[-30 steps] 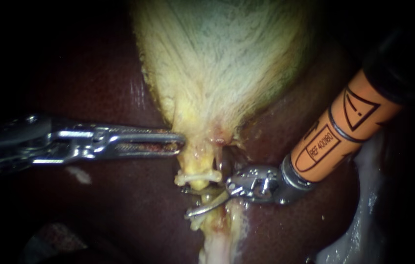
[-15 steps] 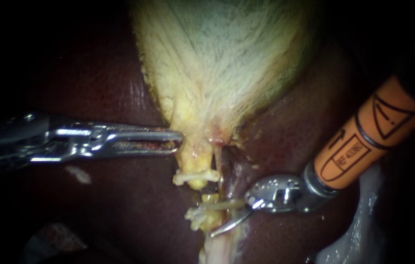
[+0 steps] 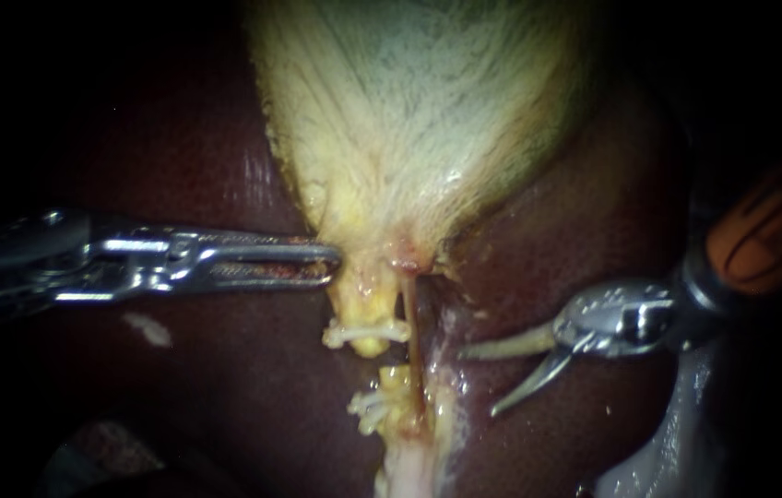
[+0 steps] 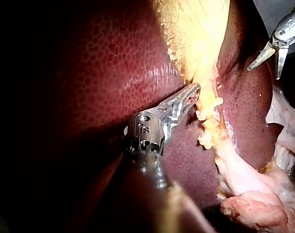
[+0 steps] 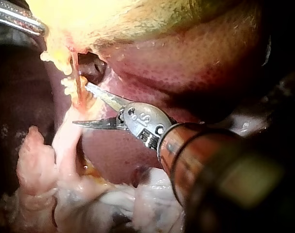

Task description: Go back from the cut left tube

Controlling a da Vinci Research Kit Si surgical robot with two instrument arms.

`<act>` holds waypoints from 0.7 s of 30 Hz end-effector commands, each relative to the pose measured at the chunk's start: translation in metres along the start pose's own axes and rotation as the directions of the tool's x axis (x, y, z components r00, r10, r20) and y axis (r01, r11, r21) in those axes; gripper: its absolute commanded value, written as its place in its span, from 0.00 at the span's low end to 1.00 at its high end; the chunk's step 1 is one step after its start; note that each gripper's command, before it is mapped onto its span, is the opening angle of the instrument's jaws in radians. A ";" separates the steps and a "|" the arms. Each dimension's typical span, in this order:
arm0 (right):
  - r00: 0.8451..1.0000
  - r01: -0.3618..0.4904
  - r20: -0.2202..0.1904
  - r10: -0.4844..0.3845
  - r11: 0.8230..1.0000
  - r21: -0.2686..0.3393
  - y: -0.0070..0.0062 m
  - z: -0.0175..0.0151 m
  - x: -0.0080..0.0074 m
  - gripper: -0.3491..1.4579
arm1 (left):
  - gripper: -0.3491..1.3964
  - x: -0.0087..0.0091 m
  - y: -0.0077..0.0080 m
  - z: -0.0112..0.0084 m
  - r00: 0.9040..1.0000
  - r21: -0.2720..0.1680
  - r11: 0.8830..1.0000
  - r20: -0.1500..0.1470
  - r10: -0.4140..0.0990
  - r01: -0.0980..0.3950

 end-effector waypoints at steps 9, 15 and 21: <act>0.998 0.063 0.020 -0.061 0.994 -0.091 0.0002 -0.0007 -0.0002 0.99 | 0.00 -0.0003 -0.0001 -0.0001 1.000 0.003 1.000 -0.001 -0.001 0.001; 0.998 0.062 0.024 -0.060 0.993 -0.104 0.0001 -0.0006 -0.0003 0.99 | 0.00 0.0001 -0.0002 0.0006 1.000 -0.002 1.000 0.001 0.000 0.000; 0.998 0.062 0.024 -0.060 0.993 -0.104 0.0001 -0.0006 -0.0004 0.99 | 0.00 0.0010 -0.0005 0.0021 1.000 -0.006 1.000 0.007 0.005 -0.005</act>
